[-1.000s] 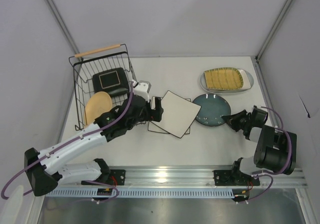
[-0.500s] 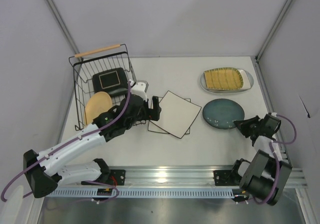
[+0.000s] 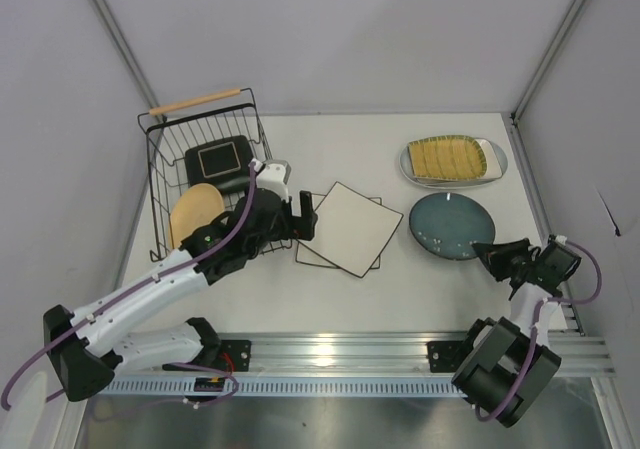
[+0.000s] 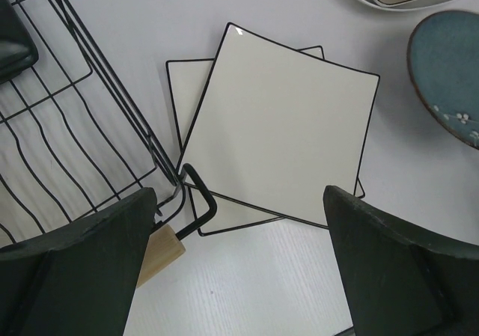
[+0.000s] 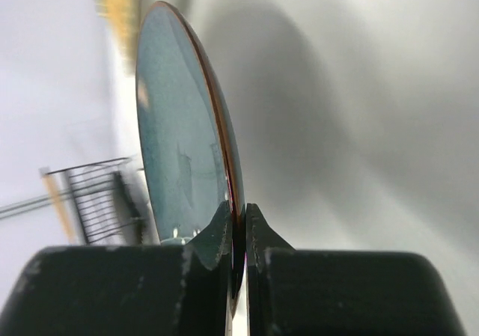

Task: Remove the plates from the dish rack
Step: Grab a plate with the right arm, then place the plate on the table

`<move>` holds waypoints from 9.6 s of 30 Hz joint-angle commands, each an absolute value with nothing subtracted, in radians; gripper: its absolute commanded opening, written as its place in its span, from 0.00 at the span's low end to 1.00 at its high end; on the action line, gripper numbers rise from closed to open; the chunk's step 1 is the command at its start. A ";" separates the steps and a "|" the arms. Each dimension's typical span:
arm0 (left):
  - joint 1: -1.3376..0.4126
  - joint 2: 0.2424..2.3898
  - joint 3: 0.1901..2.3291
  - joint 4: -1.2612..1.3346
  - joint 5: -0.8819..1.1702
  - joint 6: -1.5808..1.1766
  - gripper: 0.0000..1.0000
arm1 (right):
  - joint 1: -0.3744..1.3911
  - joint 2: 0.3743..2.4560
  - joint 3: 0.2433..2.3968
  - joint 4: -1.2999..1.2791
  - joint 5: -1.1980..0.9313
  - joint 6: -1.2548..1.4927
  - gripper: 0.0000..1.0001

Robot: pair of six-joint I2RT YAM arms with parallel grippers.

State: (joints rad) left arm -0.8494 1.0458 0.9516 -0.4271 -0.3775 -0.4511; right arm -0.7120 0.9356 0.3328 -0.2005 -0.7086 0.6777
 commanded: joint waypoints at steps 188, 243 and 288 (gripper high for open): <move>-0.543 0.855 0.819 -0.195 -0.321 -0.453 0.00 | 0.287 1.617 0.936 -0.072 -0.113 0.508 0.17; -0.448 1.310 0.943 -0.198 -0.048 -0.520 0.01 | 0.520 2.528 2.395 -0.612 -0.178 0.391 0.17; -0.449 0.988 0.917 -0.328 -0.161 -0.500 0.16 | 0.600 2.153 2.087 -0.349 0.086 0.319 0.24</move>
State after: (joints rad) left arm -0.4465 1.0615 0.8597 -0.3096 -0.0990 -0.5152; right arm 0.5941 2.3421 2.1677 -0.5011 0.0090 0.3382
